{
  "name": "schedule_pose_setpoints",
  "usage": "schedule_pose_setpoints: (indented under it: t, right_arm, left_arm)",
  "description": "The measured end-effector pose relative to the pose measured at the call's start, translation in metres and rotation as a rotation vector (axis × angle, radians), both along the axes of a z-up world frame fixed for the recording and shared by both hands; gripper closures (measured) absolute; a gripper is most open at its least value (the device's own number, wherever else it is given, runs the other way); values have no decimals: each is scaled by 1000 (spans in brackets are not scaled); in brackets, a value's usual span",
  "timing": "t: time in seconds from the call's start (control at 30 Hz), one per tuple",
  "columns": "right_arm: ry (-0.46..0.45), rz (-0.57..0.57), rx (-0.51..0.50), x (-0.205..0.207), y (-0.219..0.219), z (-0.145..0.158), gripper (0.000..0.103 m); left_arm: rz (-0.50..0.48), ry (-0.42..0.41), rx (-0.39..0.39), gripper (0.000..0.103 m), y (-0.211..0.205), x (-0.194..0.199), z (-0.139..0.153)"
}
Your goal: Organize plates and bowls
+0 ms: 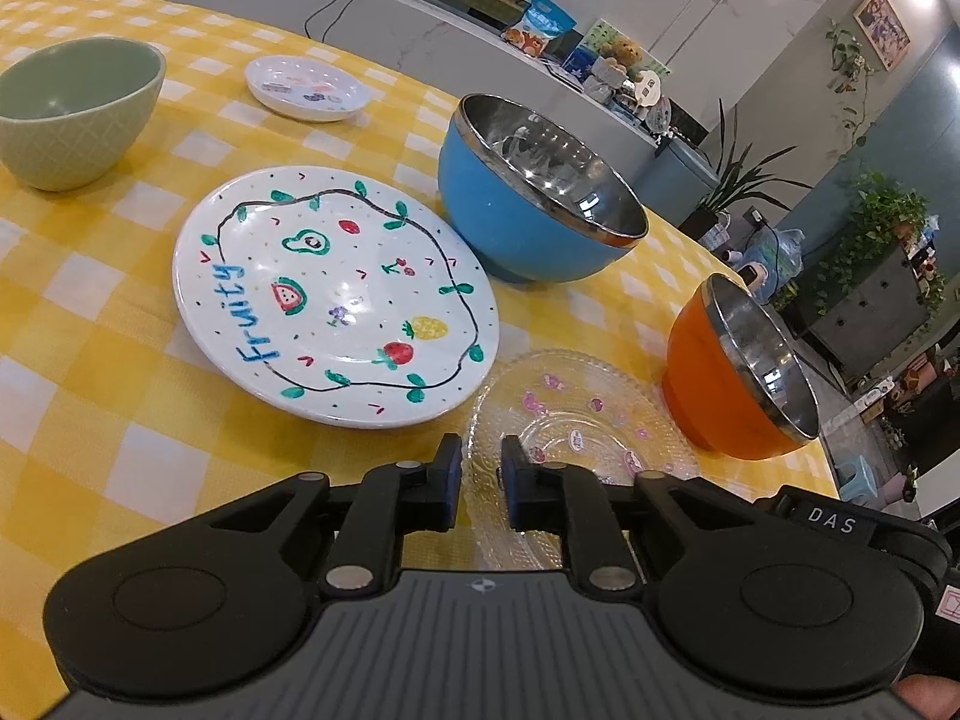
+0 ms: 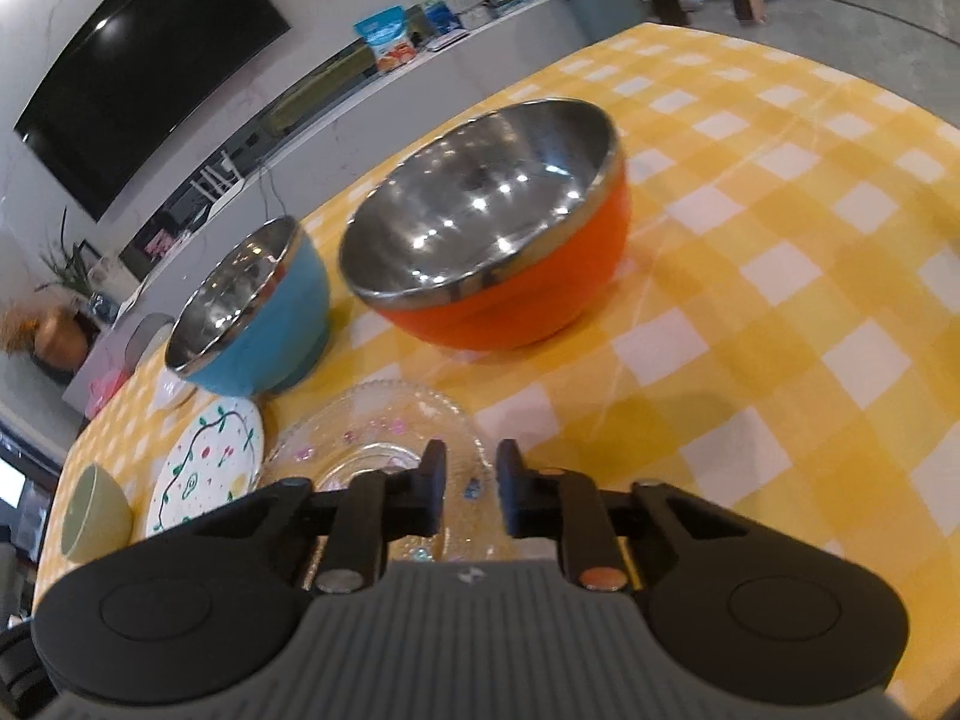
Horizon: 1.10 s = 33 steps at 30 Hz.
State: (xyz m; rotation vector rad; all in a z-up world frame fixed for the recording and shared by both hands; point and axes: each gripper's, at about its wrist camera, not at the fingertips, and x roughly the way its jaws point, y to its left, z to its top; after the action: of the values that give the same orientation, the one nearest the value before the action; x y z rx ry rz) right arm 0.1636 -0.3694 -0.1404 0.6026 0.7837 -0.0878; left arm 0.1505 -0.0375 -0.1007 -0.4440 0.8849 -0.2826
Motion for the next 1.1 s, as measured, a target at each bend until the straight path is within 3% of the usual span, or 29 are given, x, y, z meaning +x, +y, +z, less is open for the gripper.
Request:
schedule_pose_setpoints:
  t: [0.2,0.6,1.1]
  right_arm:
    - [-5,-8,26,-2,-2,-1,93]
    - [20,3,142,-13,-2,1,98]
    - [11,203,280,-32,50,9,99]
  left_arm:
    - [-1,-18,47,91,-4,-4,3]
    - [38,-23,57,92,9,-18,18]
    - [191,12,126,92,73,-69,52]
